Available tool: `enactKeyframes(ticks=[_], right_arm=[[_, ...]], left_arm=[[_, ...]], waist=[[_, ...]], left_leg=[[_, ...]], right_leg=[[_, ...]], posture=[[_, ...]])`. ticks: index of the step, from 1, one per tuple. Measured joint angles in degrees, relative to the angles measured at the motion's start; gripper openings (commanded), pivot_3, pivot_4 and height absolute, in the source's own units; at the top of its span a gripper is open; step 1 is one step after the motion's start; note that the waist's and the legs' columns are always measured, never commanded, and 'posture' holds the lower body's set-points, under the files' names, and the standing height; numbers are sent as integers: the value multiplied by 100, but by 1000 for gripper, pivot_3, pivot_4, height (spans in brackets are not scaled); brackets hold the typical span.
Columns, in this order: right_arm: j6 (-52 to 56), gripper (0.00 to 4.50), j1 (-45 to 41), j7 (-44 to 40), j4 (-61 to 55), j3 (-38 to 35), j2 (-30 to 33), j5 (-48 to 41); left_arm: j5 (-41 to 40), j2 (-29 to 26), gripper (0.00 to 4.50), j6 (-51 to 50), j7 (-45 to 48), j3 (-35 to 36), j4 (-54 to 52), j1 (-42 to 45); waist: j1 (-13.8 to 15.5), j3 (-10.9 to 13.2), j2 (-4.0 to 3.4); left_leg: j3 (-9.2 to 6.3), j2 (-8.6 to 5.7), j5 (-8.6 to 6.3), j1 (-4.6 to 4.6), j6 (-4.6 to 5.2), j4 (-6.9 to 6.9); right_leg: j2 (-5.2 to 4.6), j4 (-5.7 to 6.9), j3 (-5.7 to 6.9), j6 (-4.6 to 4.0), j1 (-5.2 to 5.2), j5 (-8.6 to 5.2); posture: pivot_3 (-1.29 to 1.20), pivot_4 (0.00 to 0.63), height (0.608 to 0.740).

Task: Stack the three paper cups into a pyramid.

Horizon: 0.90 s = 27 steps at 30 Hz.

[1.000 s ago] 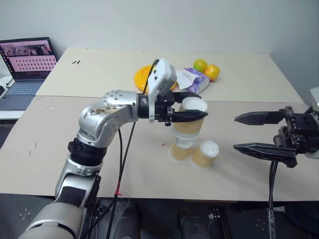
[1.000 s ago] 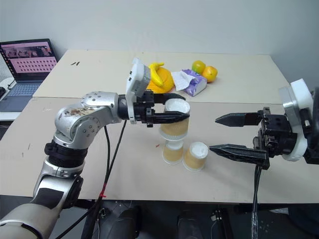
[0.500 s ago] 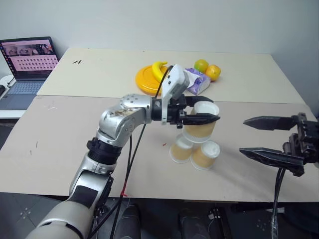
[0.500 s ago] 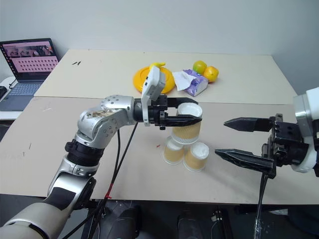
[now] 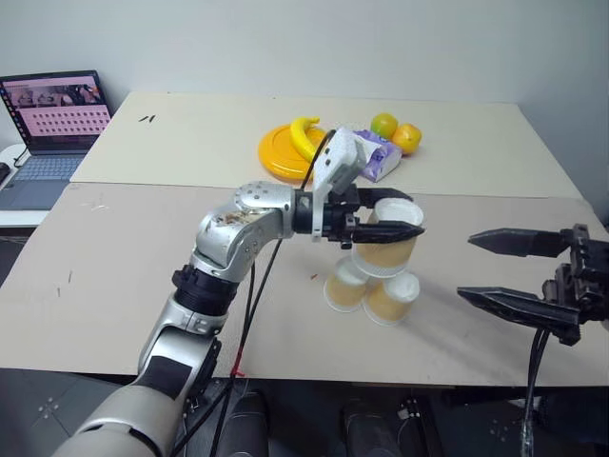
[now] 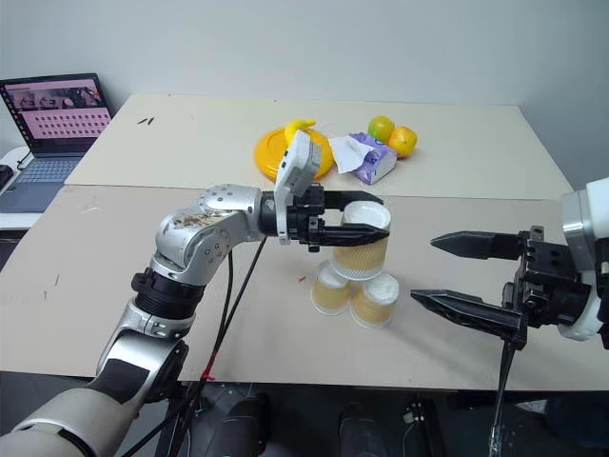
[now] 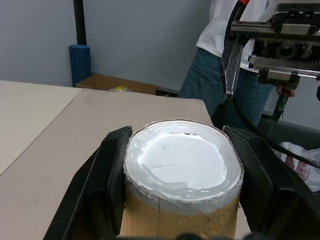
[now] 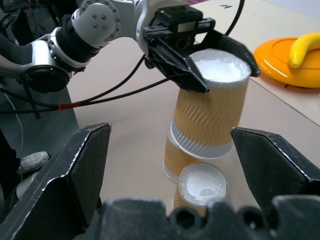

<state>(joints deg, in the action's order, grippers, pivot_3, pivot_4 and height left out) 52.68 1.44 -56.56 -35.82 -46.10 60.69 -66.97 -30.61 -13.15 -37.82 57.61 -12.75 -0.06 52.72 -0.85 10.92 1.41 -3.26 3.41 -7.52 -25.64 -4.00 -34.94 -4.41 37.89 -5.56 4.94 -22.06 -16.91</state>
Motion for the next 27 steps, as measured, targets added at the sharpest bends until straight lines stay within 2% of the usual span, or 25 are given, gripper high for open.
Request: enactKeyframes(ticks=[16,27], right_arm=[[0,4500,343,48,-88,-275,0,-181],[-1,4500,342,91,-73,-275,7,-181]], left_arm=[[13,18,2492,-82,152,-287,-289,-363],[456,-32,2492,799,452,-435,-2,-508]], waist=[[-1,0,0],[1,0,0]], left_leg=[[-1,0,0,2,0,-2],[-1,0,0,3,0,-1]], right_leg=[[0,0,0,0,3,0],[0,-1,0,0,4,0]], posture=[[0,150,732],[0,150,732]])
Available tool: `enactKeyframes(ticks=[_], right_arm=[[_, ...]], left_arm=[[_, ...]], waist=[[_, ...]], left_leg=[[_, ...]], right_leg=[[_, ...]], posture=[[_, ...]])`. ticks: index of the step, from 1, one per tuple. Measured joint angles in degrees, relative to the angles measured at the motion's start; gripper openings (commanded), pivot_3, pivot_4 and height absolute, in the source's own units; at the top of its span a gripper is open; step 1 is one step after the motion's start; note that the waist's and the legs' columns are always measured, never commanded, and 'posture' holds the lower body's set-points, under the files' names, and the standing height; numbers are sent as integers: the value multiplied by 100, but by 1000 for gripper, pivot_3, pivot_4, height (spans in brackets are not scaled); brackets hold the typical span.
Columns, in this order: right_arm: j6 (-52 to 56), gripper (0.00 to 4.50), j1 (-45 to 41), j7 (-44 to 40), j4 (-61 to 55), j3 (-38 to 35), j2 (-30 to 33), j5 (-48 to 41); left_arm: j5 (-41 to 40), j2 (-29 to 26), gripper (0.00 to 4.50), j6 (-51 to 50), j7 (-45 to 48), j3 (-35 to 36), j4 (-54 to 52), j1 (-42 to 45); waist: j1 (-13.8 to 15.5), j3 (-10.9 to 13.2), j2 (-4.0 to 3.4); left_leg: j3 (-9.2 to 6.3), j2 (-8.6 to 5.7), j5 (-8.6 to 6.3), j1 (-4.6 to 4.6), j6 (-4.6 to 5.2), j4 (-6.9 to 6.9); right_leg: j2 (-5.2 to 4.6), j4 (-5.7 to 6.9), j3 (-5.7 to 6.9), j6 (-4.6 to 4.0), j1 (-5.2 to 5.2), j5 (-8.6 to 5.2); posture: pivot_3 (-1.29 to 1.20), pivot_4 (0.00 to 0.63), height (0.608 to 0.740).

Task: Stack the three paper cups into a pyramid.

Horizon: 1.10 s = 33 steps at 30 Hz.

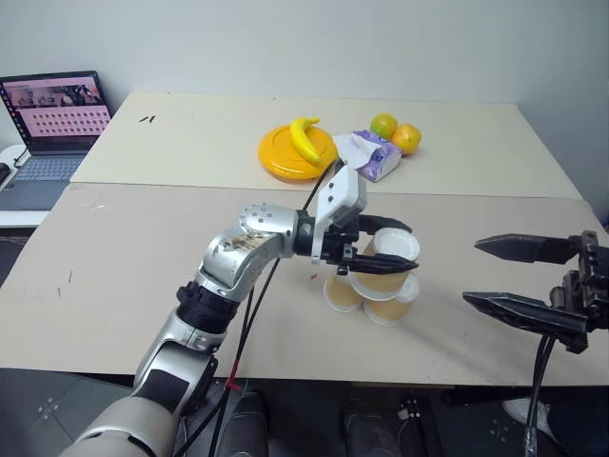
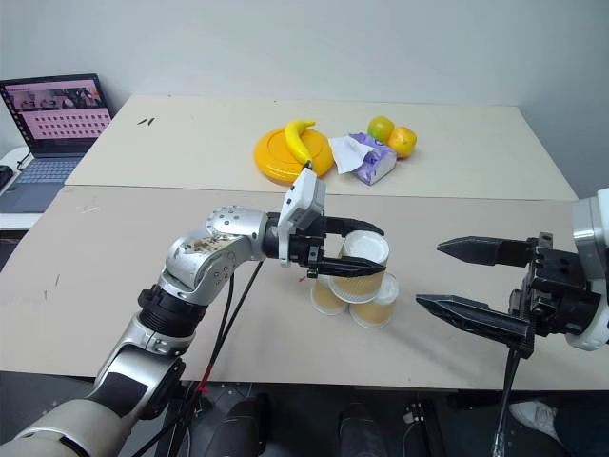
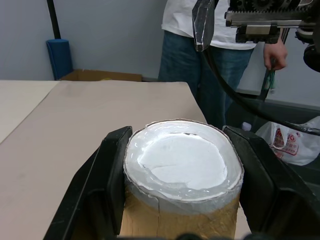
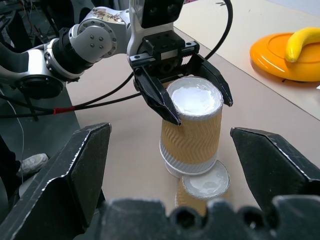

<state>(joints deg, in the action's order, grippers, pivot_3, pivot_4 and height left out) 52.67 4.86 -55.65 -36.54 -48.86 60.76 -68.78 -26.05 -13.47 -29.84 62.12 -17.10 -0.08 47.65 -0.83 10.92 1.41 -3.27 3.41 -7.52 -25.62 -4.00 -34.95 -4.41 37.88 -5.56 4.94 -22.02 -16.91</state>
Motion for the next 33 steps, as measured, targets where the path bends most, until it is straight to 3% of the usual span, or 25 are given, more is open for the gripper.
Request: enactKeyframes(ticks=[10,12,16,25,33], right_arm=[[-1,4500,-1,3,10,-3,41,0],[-1,4500,-7,3,20,-5,51,1],[-2,4500,-14,11,53,-5,68,1],[-17,4500,-151,45,117,-1,89,11],[-21,4500,-171,-151,302,-4,178,197]], left_arm=[[185,126,2492,366,55,0,221,0],[207,138,3451,401,75,0,235,0],[216,170,4441,444,104,2,267,-1],[141,200,4441,316,23,103,314,121],[-607,331,4441,-457,-1143,1721,965,2074]], waist=[[0,0,0],[-1,0,0],[0,0,0],[0,0,1],[-14,1,2]], left_leg=[[0,0,0,0,0,-1],[0,0,0,0,0,0],[0,0,0,0,0,-1],[-1,0,0,-1,0,-2],[-2,-2,-1,-1,1,-1]], right_leg=[[0,1,0,0,1,0],[0,1,0,0,1,0],[0,1,0,0,1,0],[0,2,0,0,0,0],[0,-4,1,6,2,-2]], posture=[[0,150,732],[0,150,732],[0,150,732],[0,150,732],[0,150,732]])
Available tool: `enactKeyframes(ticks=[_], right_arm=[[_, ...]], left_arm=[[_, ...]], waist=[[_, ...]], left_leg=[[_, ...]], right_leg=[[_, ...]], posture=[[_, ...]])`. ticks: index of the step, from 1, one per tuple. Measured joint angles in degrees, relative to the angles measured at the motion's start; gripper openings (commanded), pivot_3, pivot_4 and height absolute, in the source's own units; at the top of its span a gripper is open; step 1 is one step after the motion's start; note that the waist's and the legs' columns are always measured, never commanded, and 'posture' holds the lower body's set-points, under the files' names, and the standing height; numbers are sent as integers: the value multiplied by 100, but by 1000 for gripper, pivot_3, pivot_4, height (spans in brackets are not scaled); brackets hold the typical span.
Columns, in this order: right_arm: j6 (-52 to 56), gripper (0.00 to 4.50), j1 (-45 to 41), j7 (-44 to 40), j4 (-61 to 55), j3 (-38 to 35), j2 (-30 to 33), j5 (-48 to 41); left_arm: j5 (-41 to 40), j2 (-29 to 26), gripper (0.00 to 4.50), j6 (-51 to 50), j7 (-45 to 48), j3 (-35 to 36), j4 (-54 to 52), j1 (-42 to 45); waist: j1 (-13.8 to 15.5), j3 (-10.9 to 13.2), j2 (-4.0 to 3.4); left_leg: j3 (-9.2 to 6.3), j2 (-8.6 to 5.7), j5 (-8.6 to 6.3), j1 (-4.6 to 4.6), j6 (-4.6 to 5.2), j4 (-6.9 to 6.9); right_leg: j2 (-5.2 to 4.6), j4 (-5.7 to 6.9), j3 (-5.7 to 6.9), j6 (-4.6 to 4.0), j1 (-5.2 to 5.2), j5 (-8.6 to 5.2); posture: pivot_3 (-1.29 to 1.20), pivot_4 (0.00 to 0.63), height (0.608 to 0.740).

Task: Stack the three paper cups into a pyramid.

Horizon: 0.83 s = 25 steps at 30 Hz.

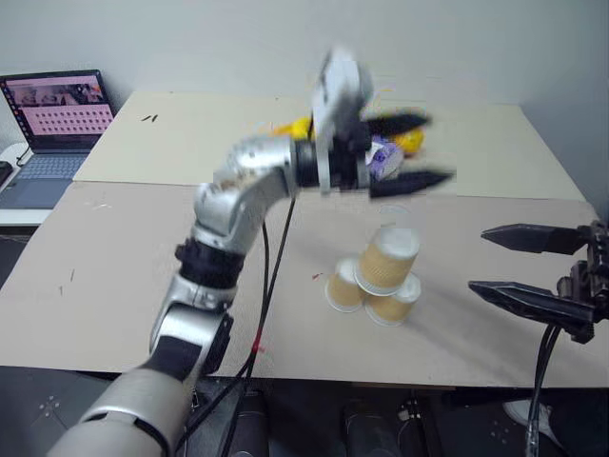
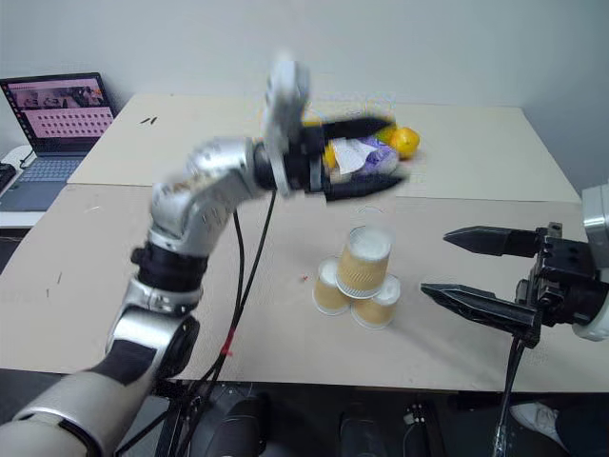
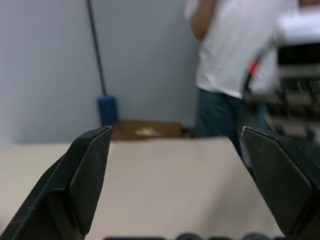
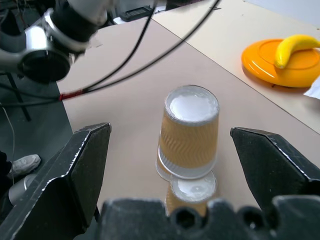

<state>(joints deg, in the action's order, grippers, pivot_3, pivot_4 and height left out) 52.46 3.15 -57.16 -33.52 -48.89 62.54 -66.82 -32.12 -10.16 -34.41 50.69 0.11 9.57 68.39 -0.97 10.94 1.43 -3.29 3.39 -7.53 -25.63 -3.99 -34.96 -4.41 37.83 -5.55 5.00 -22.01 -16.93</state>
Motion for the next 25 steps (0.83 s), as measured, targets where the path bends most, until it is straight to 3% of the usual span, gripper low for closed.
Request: enactKeyframes(ticks=[5,8,13,17,25], right_arm=[[-77,4500,199,-235,244,-98,20,454],[-114,4500,295,-346,358,-167,16,701],[-177,4500,590,-383,376,-238,-288,893],[-547,4500,763,-300,664,172,-392,1568],[-1407,4500,493,-267,1409,1169,-415,2592]], left_arm=[[-43,-800,4441,-561,-356,405,386,147],[173,-1210,4441,-519,-328,383,266,-464],[740,-1913,4441,-59,-475,296,-751,-2220],[837,-1930,4441,94,-635,228,-1663,-3388],[1180,-1917,4441,354,-987,-1,-2474,-4433]], waist=[[-93,-2,-4],[-110,-2,-3],[-119,-2,-3],[-31,-2,-1],[5,-2,-1]], left_leg=[[2,0,0,9,-1,11],[1,0,2,6,-3,7],[2,3,2,5,-4,10],[2,2,4,7,-7,-5],[5,2,7,11,-6,-5]], right_leg=[[0,5,-4,0,0,0],[0,8,-2,-1,-1,0],[0,8,-2,-4,-1,2],[0,6,-1,-3,6,4],[1,6,-8,0,7,5]], posture=[[0,150,732],[0,150,732],[0,150,732],[0,150,732],[0,150,732]])
